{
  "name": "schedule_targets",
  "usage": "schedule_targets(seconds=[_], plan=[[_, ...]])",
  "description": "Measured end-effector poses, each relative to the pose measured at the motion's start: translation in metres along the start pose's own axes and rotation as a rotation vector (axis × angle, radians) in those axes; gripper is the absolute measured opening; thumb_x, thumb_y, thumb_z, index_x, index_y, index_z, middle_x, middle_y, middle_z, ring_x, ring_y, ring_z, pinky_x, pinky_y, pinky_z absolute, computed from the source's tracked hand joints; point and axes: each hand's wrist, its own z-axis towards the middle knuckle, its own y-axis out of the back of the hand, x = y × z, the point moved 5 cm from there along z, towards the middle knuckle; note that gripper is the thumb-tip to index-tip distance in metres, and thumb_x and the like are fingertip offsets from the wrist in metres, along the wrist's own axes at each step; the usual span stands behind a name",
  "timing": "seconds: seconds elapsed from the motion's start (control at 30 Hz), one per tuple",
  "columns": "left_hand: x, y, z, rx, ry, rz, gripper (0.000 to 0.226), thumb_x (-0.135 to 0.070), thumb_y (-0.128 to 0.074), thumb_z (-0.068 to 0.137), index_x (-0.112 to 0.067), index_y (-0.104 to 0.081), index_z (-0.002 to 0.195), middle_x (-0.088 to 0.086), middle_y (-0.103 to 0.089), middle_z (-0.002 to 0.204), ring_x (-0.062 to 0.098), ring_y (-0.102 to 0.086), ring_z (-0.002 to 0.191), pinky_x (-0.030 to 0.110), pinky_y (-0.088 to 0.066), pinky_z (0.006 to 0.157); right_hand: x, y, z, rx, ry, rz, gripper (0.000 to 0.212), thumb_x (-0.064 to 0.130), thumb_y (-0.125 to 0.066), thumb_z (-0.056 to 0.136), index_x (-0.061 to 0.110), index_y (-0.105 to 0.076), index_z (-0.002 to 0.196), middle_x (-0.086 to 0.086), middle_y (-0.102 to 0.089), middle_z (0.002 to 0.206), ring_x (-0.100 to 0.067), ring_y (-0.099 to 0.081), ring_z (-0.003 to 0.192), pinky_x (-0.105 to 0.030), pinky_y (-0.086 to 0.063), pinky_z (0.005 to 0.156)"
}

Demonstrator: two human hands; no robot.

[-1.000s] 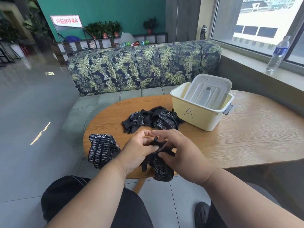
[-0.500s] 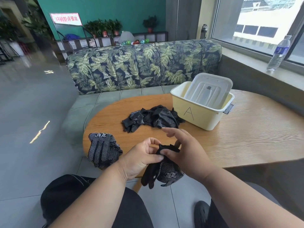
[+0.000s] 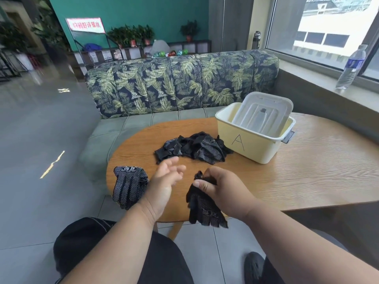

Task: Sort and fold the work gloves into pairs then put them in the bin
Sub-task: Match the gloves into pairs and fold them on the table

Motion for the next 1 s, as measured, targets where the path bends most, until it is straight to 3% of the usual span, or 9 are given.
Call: schedule_targets(seconds=[0.13, 0.23, 0.33, 0.47, 0.57, 0.7, 0.77, 0.87, 1.0], plan=[[-0.024, 0.035, -0.002, -0.351, -0.199, -0.059, 0.036, -0.034, -0.057, 0.087, -0.026, -0.063, 0.122, -0.001, -0.072, 0.114, -0.001, -0.064, 0.099, 0.025, -0.044, 0.089, 0.034, -0.003, 0.013, 0.024, -0.059, 0.554, 0.029, 0.034, -0.068, 0.101, 0.009, -0.058, 0.089, -0.004, -0.071, 0.077, -0.017, -0.067, 0.067, -0.031, -0.057, 0.060], [-0.029, 0.048, -0.004, -0.447, -0.266, 0.015, 0.029, -0.039, -0.056, 0.088, -0.032, -0.063, 0.115, -0.006, -0.071, 0.110, -0.001, -0.063, 0.097, 0.026, -0.045, 0.087, 0.026, 0.000, 0.023, -0.050, -0.168, 0.797, 0.025, 0.033, -0.063, 0.104, 0.012, -0.057, 0.091, -0.006, -0.063, 0.078, -0.016, -0.059, 0.065, -0.027, -0.051, 0.054], [-0.019, 0.040, -0.004, -0.412, -0.233, 0.112, 0.015, -0.031, -0.061, 0.095, -0.034, -0.062, 0.109, -0.009, -0.070, 0.102, 0.000, -0.064, 0.092, 0.023, -0.044, 0.080, -0.031, -0.005, 0.025, -0.129, -0.378, 0.609, 0.030, 0.042, -0.066, 0.101, 0.017, -0.057, 0.086, -0.003, -0.057, 0.073, -0.018, -0.051, 0.064, -0.028, -0.042, 0.052], [0.019, 0.011, -0.001, -0.224, -0.083, 0.320, 0.017, -0.029, -0.063, 0.093, -0.036, -0.062, 0.109, -0.014, -0.068, 0.100, 0.010, -0.065, 0.096, 0.028, -0.051, 0.084, -0.118, -0.010, 0.002, -0.166, -0.590, 0.174, 0.040, 0.043, -0.071, 0.096, 0.004, -0.065, 0.092, -0.002, -0.062, 0.067, -0.018, -0.052, 0.055, -0.024, -0.038, 0.049], [0.057, -0.015, -0.002, -0.021, -0.001, 0.576, 0.027, -0.031, -0.063, 0.095, -0.036, -0.059, 0.121, -0.017, -0.060, 0.117, 0.004, -0.059, 0.110, 0.024, -0.048, 0.093, -0.135, 0.002, -0.007, -0.233, -0.596, 0.102, 0.022, 0.037, -0.077, 0.091, 0.018, -0.068, 0.096, -0.003, -0.073, 0.074, -0.017, -0.061, 0.057, -0.024, -0.043, 0.048], [0.079, -0.031, -0.004, 0.025, -0.082, 0.854, 0.040, -0.036, -0.060, 0.095, -0.035, -0.055, 0.135, -0.016, -0.050, 0.137, 0.010, -0.041, 0.132, 0.028, -0.033, 0.114, -0.140, 0.012, -0.004, -0.229, -0.577, 0.111, 0.013, 0.025, -0.077, 0.090, 0.019, -0.066, 0.094, -0.004, -0.075, 0.071, -0.020, -0.065, 0.057, -0.036, -0.054, 0.051], [0.084, -0.037, -0.008, 0.071, -0.126, 0.933, 0.048, -0.042, -0.055, 0.099, -0.034, -0.048, 0.146, -0.015, -0.042, 0.149, 0.011, -0.029, 0.141, 0.028, -0.022, 0.121, -0.143, 0.013, -0.006, -0.217, -0.572, 0.065, 0.016, 0.032, -0.078, 0.089, 0.022, -0.067, 0.093, -0.001, -0.076, 0.070, -0.022, -0.072, 0.064, -0.042, -0.062, 0.059], [0.095, -0.040, -0.014, 0.138, -0.127, 1.020, 0.060, -0.052, -0.046, 0.102, -0.036, -0.031, 0.158, -0.013, -0.023, 0.166, 0.014, -0.009, 0.154, 0.032, -0.007, 0.126, -0.139, 0.010, -0.007, -0.138, -0.538, -0.066, 0.023, 0.046, -0.079, 0.086, 0.026, -0.069, 0.093, 0.003, -0.075, 0.069, -0.015, -0.073, 0.065, -0.031, -0.060, 0.059], [0.101, -0.040, -0.018, 0.196, -0.108, 1.102, 0.080, -0.065, -0.048, 0.096, -0.041, -0.010, 0.162, -0.017, -0.002, 0.170, 0.009, 0.008, 0.156, 0.038, -0.003, 0.127, -0.133, 0.003, -0.004, -0.057, -0.513, -0.178, 0.020, 0.042, -0.078, 0.083, 0.024, -0.069, 0.084, 0.004, -0.074, 0.067, -0.015, -0.073, 0.066, -0.035, -0.062, 0.065]])
